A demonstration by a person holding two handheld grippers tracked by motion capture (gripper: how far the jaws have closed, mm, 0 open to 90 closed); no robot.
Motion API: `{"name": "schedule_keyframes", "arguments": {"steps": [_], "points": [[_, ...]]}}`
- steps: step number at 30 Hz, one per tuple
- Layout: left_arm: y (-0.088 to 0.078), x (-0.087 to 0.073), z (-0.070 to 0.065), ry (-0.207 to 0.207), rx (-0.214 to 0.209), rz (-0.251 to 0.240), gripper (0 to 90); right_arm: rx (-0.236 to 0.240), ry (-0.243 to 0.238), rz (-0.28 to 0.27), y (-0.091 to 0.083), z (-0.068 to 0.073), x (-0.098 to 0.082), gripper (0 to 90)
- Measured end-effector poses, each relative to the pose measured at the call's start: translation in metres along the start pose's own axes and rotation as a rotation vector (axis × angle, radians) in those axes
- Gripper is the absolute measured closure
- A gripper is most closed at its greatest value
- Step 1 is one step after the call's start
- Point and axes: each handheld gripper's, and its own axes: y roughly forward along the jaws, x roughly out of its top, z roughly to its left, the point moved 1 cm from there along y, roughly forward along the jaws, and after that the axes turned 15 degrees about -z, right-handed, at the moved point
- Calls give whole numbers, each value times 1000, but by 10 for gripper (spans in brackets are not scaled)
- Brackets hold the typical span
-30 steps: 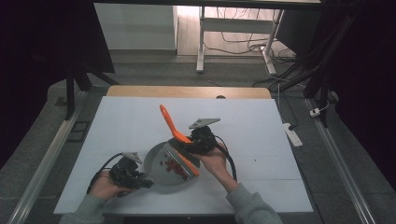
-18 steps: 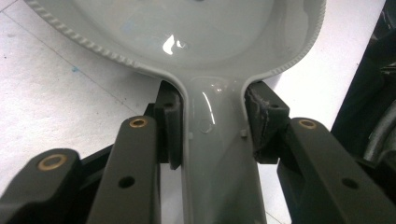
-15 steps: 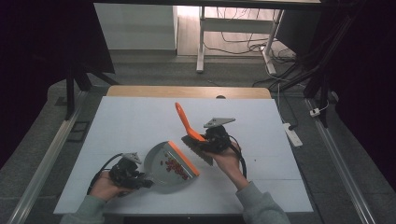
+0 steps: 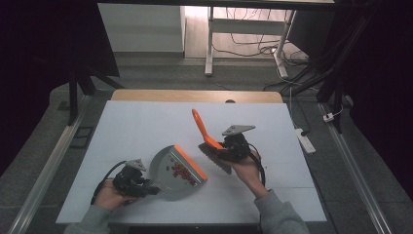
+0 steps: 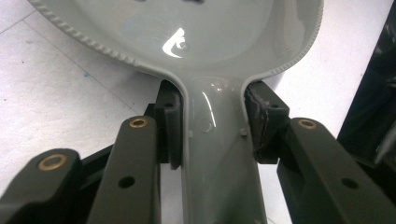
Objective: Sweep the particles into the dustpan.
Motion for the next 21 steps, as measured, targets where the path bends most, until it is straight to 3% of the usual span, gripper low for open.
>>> {"name": "schedule_keyframes", "arguments": {"steps": [21], "points": [[-15,-3,-2,-9,74,-173,612,-23,3,-36,-26,-10,2,704]]}}
